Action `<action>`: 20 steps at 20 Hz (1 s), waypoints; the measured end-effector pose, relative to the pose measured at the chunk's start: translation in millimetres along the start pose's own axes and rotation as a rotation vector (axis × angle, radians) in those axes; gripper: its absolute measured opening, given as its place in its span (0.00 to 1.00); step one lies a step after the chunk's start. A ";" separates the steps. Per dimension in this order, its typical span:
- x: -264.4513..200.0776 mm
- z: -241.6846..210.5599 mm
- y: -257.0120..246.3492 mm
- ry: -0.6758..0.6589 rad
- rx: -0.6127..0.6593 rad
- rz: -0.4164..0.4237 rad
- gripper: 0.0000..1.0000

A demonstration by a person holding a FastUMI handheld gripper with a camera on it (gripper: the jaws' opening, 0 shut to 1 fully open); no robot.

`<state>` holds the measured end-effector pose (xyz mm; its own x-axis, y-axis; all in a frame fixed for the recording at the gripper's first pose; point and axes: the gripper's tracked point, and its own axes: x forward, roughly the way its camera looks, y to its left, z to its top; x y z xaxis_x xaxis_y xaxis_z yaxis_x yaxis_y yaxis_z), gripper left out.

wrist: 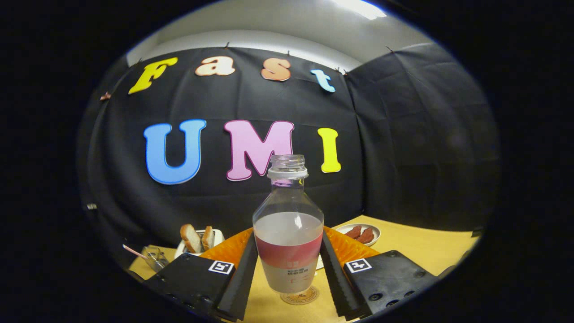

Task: Take the bottle from table, then pour the juice into the cup, finally place the bottle on the coaster

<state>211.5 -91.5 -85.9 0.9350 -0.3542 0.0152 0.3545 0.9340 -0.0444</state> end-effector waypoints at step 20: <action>44.2 -162.3 -5.8 0.158 -0.068 -0.110 0.76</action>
<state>250.6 -120.2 -247.1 0.8767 -0.4623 -0.1328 0.4491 0.8856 -0.1184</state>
